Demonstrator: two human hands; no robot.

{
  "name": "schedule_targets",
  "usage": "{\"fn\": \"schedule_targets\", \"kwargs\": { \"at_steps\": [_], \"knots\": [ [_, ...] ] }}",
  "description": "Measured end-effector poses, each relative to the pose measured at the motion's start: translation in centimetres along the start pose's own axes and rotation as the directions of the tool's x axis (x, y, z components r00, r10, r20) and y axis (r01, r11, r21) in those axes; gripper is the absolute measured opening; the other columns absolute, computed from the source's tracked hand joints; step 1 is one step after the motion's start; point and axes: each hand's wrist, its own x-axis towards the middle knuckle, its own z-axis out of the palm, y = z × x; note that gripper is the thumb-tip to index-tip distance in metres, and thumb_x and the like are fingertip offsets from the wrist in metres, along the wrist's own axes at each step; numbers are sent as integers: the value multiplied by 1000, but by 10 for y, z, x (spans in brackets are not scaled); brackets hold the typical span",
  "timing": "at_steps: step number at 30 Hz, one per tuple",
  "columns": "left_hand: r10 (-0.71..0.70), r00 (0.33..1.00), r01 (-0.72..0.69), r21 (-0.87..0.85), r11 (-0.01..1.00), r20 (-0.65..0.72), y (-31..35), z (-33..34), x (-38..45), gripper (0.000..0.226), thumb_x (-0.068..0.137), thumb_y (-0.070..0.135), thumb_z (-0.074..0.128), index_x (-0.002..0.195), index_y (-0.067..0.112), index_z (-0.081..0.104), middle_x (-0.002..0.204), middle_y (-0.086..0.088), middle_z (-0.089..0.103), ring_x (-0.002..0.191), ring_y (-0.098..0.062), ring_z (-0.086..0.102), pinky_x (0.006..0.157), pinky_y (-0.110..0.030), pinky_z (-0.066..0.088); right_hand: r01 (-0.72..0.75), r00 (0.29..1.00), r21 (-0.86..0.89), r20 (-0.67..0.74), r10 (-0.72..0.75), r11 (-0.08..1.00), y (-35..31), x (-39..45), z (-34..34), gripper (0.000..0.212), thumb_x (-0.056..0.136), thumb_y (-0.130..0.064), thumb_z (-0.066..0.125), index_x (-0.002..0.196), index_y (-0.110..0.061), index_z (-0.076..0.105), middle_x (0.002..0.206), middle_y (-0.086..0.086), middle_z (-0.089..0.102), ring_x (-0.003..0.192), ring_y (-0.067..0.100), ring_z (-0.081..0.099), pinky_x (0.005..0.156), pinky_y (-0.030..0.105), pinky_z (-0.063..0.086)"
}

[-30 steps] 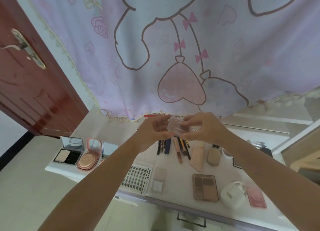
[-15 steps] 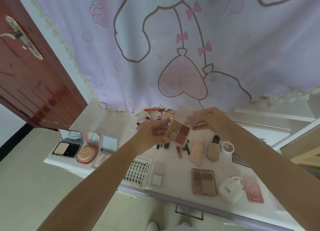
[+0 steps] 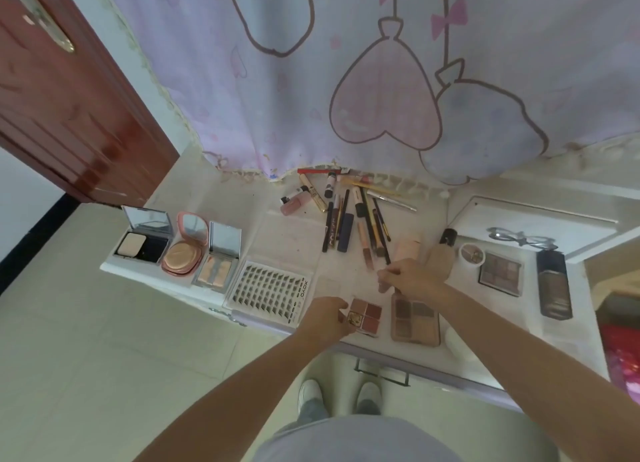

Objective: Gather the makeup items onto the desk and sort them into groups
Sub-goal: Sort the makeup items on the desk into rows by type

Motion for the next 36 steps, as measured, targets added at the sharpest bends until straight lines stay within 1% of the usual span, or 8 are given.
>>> {"fn": "schedule_targets", "kwargs": {
  "at_steps": [2,4,9,12,15,19,27,36],
  "knots": [
    [-50,998,52,47,998,-36,-3,9,3,12,80,16,66,91,15,61,79,0,57,87,-17,54,71,-17,38,15,1000,-62,-18,-16,998,6,3,7,27,93,-27,46,80,-14,66,88,-1,64,81,11,56,69,21,41],
    [-86,994,89,51,995,-66,-7,17,7,25,79,17,66,66,24,46,65,10,44,83,-13,50,69,-20,37,42,998,-120,-30,-46,992,9,6,14,25,92,-26,48,85,-13,68,92,1,66,83,12,54,70,22,37],
    [-112,983,119,40,992,-146,-13,27,11,24,81,14,62,103,6,58,90,-5,61,91,-19,57,73,-22,41,80,992,-178,-77,-95,981,12,13,19,27,92,-25,48,90,-10,70,97,6,69,80,11,52,70,23,34],
    [-118,976,124,20,992,-185,-16,31,11,6,81,13,61,78,12,56,73,3,55,82,-18,55,66,-23,41,83,985,-207,-130,-112,975,12,12,20,27,93,-23,46,96,-9,69,102,9,68,82,14,53,70,21,33],
    [-113,968,114,-9,993,-225,-22,39,11,33,81,12,61,60,22,38,62,9,43,73,-14,49,52,-19,35,117,956,-187,-245,-162,975,17,6,23,30,92,-21,49,115,-6,61,117,10,63,104,22,57,84,24,38],
    [-112,961,124,33,992,-254,-29,42,12,22,84,7,55,69,21,47,68,9,45,78,-13,50,65,-18,37,143,918,-289,-319,-236,947,42,-12,15,37,89,-19,55,123,-6,55,126,12,56,118,26,48,98,30,34],
    [26,947,45,211,976,-321,-31,42,6,21,90,17,48,108,10,54,109,-4,61,99,-18,58,75,-21,40,87,994,-839,40,-99,537,88,-31,7,93,73,-52,64,144,-25,10,154,6,2,142,24,-2,114,46,1],
    [174,980,-169,61,984,-95,2,16,13,41,83,16,60,122,12,50,116,-5,56,96,-18,56,84,-26,45,201,972,-576,18,-233,793,66,-37,-1,90,65,-38,70,140,-25,24,130,2,38,119,19,36,97,21,24]
  ]
}}
